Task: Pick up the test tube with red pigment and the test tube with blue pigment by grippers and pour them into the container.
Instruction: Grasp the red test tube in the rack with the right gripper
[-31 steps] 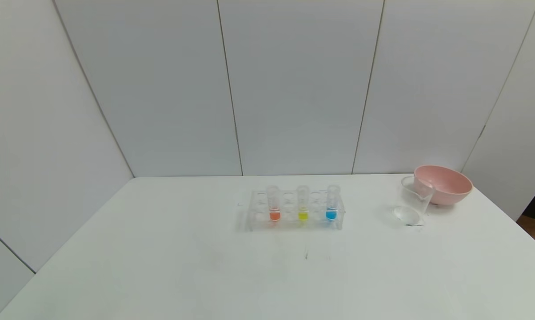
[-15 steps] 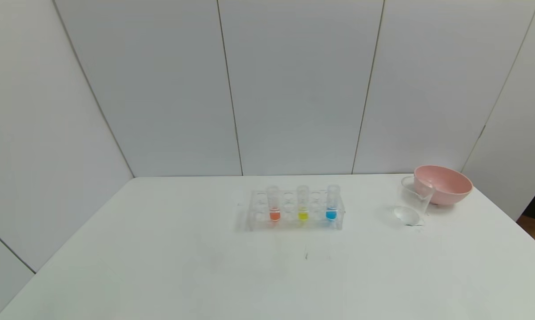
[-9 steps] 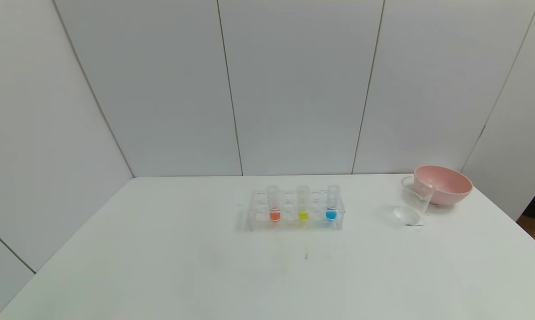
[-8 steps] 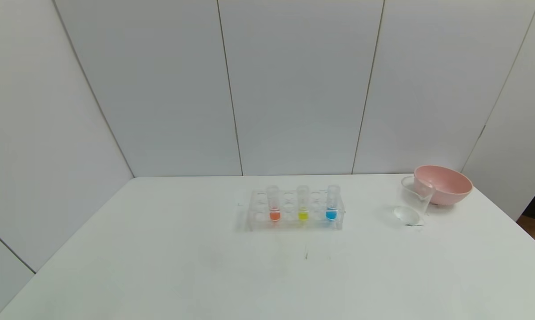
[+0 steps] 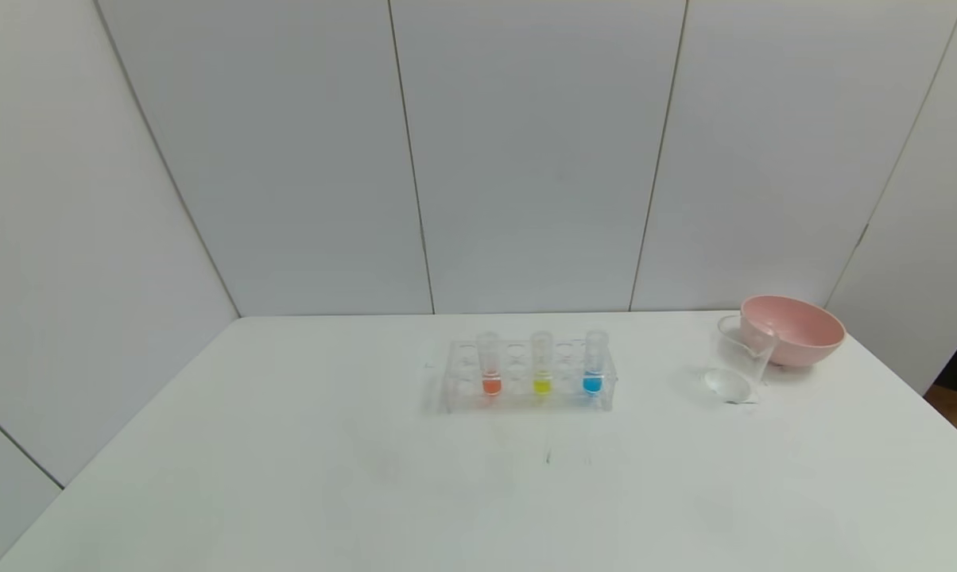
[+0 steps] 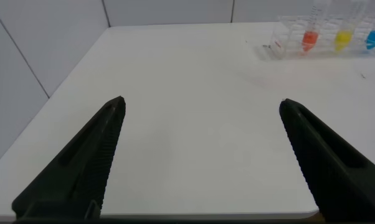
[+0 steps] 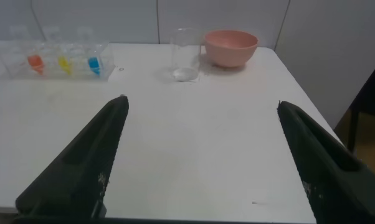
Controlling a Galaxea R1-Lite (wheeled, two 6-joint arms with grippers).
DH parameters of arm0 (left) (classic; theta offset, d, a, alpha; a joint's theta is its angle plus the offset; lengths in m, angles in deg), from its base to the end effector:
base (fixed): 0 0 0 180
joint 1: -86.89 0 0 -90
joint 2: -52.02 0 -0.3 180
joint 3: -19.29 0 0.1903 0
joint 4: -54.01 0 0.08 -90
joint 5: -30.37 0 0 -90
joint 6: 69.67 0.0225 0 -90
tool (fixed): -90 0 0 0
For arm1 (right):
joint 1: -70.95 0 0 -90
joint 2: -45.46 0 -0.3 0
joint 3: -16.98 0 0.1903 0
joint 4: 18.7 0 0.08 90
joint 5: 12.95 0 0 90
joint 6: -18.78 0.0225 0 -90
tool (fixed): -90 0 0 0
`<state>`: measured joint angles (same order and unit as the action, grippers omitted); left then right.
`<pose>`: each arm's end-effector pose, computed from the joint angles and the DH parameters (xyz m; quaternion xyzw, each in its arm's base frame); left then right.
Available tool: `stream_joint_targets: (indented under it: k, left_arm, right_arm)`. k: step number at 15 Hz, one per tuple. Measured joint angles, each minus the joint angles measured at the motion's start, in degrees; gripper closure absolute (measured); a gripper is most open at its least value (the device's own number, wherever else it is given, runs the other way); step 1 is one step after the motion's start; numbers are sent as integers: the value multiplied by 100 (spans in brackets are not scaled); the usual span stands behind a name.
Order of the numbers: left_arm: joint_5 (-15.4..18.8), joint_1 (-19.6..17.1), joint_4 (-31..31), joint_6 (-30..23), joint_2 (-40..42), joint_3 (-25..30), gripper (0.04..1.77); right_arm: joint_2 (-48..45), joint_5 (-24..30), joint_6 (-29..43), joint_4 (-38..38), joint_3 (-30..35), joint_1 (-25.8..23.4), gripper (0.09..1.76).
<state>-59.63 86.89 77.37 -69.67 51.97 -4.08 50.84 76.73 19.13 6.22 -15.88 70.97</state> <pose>-0.0227 0.0000 0.0755 0.0000 0.0003 0.0000 1.0000 -0.0275 -0.0001 0.1205 0.0031 -0.0223 -0.0025 0.9997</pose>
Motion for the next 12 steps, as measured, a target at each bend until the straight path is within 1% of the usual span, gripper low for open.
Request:
stream_joint_targets:
  k: [2, 4, 5, 7, 9, 12]
  left_arm:
    - [0, 0, 0, 0, 0, 0, 5]
    - [0, 0, 0, 0, 0, 0, 5]
    - [0, 0, 0, 0, 0, 0, 5]
    - [0, 0, 0, 0, 0, 0, 5]
    - [0, 0, 0, 2, 0, 0, 5]
    - [0, 0, 0, 0, 0, 0, 5]
  right_arm:
    - [495, -12, -2, -59, -362, -7, 14]
    - [1152, -4, -15, -317, -623, -21, 14]
    - [1526, 2, -22, -569, -673, -18, 14]
    - [2389, 16, -17, -1313, -686, 72, 14]
    - [3288, 16, 46, -2099, -657, 344, 14]
    - [4429, -80, 154, -2778, -627, 1126, 14]
